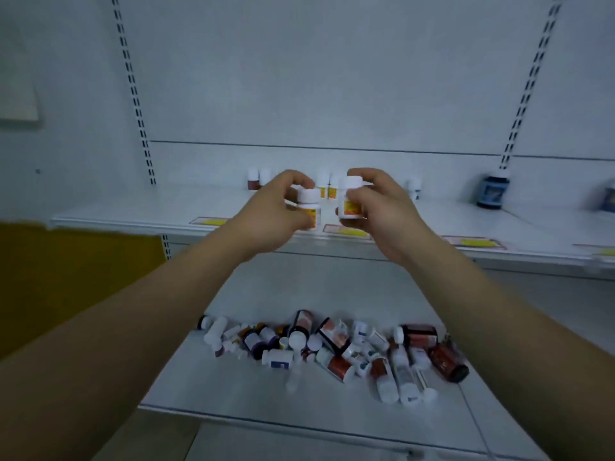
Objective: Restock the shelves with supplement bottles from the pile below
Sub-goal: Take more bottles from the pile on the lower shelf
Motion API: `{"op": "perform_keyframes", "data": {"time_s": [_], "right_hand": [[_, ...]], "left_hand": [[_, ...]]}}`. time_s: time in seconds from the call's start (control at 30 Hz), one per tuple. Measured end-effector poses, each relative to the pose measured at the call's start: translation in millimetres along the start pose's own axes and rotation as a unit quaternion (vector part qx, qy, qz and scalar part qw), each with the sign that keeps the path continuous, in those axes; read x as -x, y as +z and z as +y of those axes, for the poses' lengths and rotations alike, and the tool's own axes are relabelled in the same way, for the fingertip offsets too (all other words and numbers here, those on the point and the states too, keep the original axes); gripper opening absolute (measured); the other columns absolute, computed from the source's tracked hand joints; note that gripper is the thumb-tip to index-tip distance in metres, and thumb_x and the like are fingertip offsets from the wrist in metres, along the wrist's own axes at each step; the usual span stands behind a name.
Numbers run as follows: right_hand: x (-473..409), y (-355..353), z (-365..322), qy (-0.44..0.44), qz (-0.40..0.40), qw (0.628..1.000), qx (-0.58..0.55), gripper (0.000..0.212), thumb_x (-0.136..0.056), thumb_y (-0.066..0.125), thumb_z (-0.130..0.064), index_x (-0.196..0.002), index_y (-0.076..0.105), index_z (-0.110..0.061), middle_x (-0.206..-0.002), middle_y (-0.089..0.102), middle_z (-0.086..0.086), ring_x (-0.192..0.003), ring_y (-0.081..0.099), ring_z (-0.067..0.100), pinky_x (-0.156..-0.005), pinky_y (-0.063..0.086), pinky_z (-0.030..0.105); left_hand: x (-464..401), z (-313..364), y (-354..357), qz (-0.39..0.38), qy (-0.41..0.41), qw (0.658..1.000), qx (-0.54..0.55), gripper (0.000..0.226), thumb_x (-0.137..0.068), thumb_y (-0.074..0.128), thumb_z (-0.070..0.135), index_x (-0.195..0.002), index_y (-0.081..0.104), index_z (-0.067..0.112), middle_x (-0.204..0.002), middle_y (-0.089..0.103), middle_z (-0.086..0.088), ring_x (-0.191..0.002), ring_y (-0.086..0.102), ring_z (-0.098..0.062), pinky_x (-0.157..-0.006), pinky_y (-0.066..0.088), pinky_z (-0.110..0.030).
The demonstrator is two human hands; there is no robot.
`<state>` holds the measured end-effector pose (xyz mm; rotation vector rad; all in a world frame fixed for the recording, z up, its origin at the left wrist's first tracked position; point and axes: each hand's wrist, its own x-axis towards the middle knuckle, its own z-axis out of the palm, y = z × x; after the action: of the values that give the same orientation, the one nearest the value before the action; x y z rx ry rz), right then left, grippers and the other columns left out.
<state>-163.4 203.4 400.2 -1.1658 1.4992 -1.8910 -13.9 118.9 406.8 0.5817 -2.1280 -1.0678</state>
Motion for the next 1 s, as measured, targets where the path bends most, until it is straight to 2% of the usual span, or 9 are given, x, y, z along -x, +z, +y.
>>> {"op": "perform_keyframes", "data": {"time_s": [0.1,0.17,0.23,0.37,0.5,0.67,0.9,1.0], "right_hand": [[-30,-23,-2,-0.009,0.001,0.988,0.156,0.029,-0.088,0.058,-0.007,-0.112,0.055,-0.022,-0.089,0.055,0.001,-0.074,0.060,0.017,-0.074,0.056,0.032],[-52,-36,0,0.001,-0.013,0.971,0.238,0.031,-0.088,0.060,-0.010,-0.116,0.052,-0.022,-0.088,0.053,-0.002,-0.072,0.056,0.012,-0.064,0.049,0.022],[-76,-45,8,0.017,-0.034,0.954,0.296,0.035,-0.087,0.061,-0.010,-0.119,0.050,-0.021,-0.090,0.052,-0.003,-0.072,0.052,0.009,-0.058,0.042,0.019],[-122,-55,32,0.044,-0.075,0.924,0.372,0.045,-0.085,0.064,-0.010,-0.126,0.046,-0.019,-0.108,0.055,0.007,-0.089,0.055,0.020,-0.073,0.047,0.026],[-158,-59,51,0.056,-0.089,0.903,0.417,0.050,-0.086,0.063,-0.011,-0.132,0.043,-0.017,-0.114,0.053,0.008,-0.097,0.052,0.022,-0.078,0.043,0.027],[-192,-63,68,0.027,-0.072,0.873,0.482,0.047,-0.089,0.060,-0.017,-0.132,0.042,-0.014,-0.119,0.055,0.011,-0.093,0.047,0.021,-0.076,0.035,0.026],[-227,-69,87,0.033,-0.024,0.852,0.522,0.044,-0.090,0.058,-0.021,-0.129,0.041,-0.008,-0.120,0.056,0.016,-0.105,0.053,0.030,-0.077,0.037,0.029],[-237,-66,90,0.027,-0.028,0.844,0.534,0.042,-0.091,0.056,-0.021,-0.128,0.041,-0.008,-0.119,0.057,0.016,-0.101,0.053,0.029,-0.076,0.036,0.030]], "left_hand": [[-46,-8,19,-0.024,-0.018,0.997,-0.065,0.041,-0.080,0.068,0.004,-0.106,0.047,0.029,-0.098,0.055,0.002,-0.094,0.064,-0.028,-0.067,0.047,-0.025],[-72,-18,30,-0.035,-0.030,0.993,-0.108,0.042,-0.080,0.068,0.005,-0.106,0.045,0.029,-0.104,0.055,-0.004,-0.097,0.062,-0.029,-0.073,0.048,-0.030],[-93,-28,37,-0.042,-0.037,0.988,-0.144,0.042,-0.080,0.068,0.006,-0.106,0.044,0.028,-0.108,0.055,-0.010,-0.098,0.060,-0.032,-0.081,0.049,-0.035],[-123,-45,47,-0.062,-0.040,0.975,-0.210,0.042,-0.082,0.066,0.009,-0.111,0.040,0.024,-0.110,0.057,-0.009,-0.097,0.061,-0.030,-0.083,0.049,-0.036],[-146,-58,49,-0.065,-0.030,0.968,-0.241,0.041,-0.084,0.066,0.014,-0.113,0.039,0.025,-0.111,0.058,-0.007,-0.096,0.061,-0.029,-0.083,0.048,-0.036],[-167,-71,51,-0.069,0.001,0.965,-0.252,0.039,-0.087,0.064,0.017,-0.116,0.039,0.024,-0.110,0.058,-0.005,-0.092,0.060,-0.026,-0.085,0.048,-0.035],[-182,-89,55,-0.045,0.028,0.974,-0.219,0.038,-0.088,0.063,0.017,-0.119,0.042,0.024,-0.104,0.058,0.000,-0.087,0.061,-0.021,-0.083,0.047,-0.030],[-185,-92,57,-0.045,0.039,0.974,-0.221,0.036,-0.088,0.062,0.016,-0.118,0.043,0.026,-0.106,0.058,-0.001,-0.088,0.061,-0.020,-0.085,0.049,-0.032]]}}
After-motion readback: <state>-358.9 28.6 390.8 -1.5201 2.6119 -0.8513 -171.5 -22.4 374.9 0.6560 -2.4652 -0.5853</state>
